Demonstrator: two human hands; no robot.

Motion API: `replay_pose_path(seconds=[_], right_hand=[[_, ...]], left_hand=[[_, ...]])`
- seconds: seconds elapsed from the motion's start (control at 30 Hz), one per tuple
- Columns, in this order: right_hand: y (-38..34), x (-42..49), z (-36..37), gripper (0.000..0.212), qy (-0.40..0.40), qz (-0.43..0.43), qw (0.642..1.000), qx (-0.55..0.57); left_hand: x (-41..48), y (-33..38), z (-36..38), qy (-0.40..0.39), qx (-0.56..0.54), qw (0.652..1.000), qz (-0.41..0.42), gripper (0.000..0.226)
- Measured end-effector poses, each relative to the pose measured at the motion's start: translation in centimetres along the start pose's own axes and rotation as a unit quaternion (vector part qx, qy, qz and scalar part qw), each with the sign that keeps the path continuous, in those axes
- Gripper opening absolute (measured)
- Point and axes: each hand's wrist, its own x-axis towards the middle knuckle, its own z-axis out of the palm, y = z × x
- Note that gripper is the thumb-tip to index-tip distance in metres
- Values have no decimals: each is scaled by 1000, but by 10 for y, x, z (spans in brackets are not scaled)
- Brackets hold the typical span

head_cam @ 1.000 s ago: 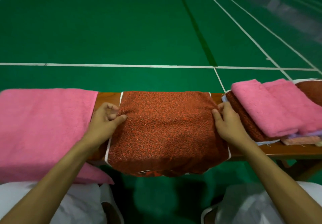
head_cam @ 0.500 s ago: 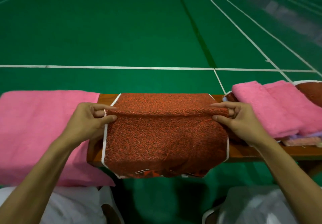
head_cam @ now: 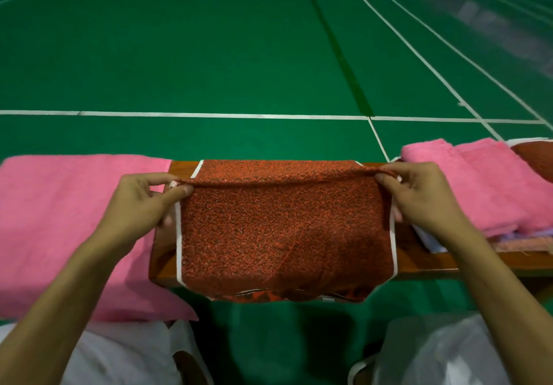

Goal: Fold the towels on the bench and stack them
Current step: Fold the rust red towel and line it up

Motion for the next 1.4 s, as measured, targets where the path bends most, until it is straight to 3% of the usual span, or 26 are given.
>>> replay_pose_path(seconds=[0.07, 0.13, 0.23, 0.37, 0.47, 0.57, 0.7, 0.77, 0.87, 1.0, 1.13, 1.2, 1.27, 1.4], right_hand=[[-7, -2, 10, 16, -8, 107, 981, 164], [-12, -3, 17, 12, -14, 185, 949, 254], [-13, 6, 23, 8, -11, 247, 916, 317], [-9, 39, 32, 7, 10, 273, 901, 337], [-15, 63, 40, 15, 76, 201, 878, 428], [-28, 77, 30, 20, 151, 67, 846, 506], [-49, 75, -8, 14, 172, -77, 816, 546], [-50, 66, -16, 13, 169, -105, 828, 524], [-42, 46, -16, 19, 161, -99, 859, 475], [-22, 16, 1, 24, 146, 39, 929, 338], [-7, -6, 13, 19, 15, 163, 972, 168], [-1, -11, 10, 17, -101, 202, 972, 57], [3, -14, 8, 13, -204, 234, 949, -53], [2, -16, 2, 3, -282, 235, 917, -156]], left_hand=[[3, 1, 3, -44, -58, 997, -36, 12], [5, 4, 7, -77, -117, 987, -75, 17], [14, 8, 20, -74, -166, 978, -107, 19], [40, 20, 43, -18, -231, 965, -118, 11], [63, 34, 59, -2, -286, 954, -93, 20], [79, 53, 58, 19, -342, 939, 31, 22], [73, 73, 29, -33, -379, 903, 200, 14], [62, 73, 15, -42, -373, 900, 223, 17], [43, 57, 9, -11, -316, 926, 206, 18], [18, 21, 12, -11, -168, 980, 107, 36], [8, 0, 2, -100, 2, 995, 22, 23], [6, -7, -4, -142, 60, 988, -20, 17], [3, -14, -9, -187, 129, 973, -45, 21], [-4, -17, -17, -303, 172, 934, -81, 24]])
